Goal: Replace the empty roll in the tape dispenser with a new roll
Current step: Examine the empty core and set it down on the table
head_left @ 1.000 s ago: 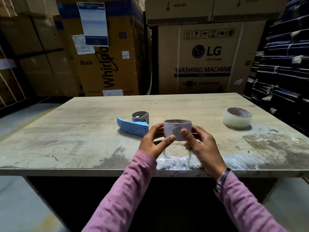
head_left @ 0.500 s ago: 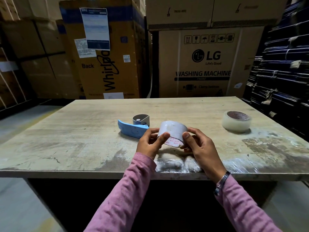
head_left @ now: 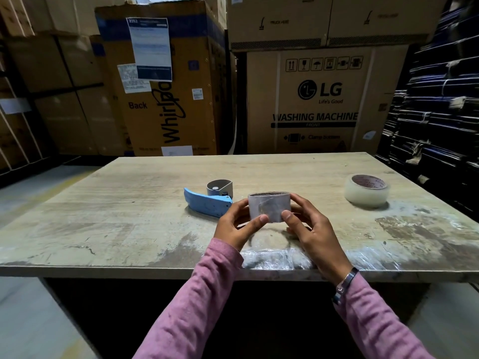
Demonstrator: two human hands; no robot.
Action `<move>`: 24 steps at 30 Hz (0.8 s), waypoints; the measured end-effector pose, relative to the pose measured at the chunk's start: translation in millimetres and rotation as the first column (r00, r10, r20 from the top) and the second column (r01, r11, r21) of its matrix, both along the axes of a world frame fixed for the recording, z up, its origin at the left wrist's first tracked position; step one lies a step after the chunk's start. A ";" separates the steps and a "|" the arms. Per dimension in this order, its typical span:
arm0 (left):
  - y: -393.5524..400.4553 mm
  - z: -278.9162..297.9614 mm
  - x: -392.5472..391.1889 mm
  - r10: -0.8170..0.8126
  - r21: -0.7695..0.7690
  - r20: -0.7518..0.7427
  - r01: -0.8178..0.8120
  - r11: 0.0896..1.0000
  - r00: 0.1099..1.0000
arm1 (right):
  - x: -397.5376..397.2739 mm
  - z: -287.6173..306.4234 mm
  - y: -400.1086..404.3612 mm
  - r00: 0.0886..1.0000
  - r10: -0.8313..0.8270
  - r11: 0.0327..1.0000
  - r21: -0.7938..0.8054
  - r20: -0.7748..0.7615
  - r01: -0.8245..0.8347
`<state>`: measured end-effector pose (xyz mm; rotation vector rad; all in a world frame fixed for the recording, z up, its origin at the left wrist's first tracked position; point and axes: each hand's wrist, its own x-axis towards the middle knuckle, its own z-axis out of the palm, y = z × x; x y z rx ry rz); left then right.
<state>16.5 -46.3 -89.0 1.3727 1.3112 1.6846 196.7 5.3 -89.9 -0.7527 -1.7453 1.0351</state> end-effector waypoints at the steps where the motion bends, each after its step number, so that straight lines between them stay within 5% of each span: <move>1: 0.0 -0.2 -0.1 -0.012 -0.001 0.006 0.012 1.000 1.000 | 0.2 0.9 -0.7 1.000 0.000 1.000 0.004 0.001 0.000; 14: 2.3 -2.0 -0.8 -0.017 -0.021 0.001 0.017 1.000 1.000 | -2.8 4.1 -6.5 0.999 -0.029 0.995 0.096 0.036 0.025; 24: 4.2 -3.3 -2.2 -0.007 -0.098 0.180 0.025 0.995 0.984 | -0.1 4.1 -5.8 1.000 -0.019 0.996 0.090 0.021 0.017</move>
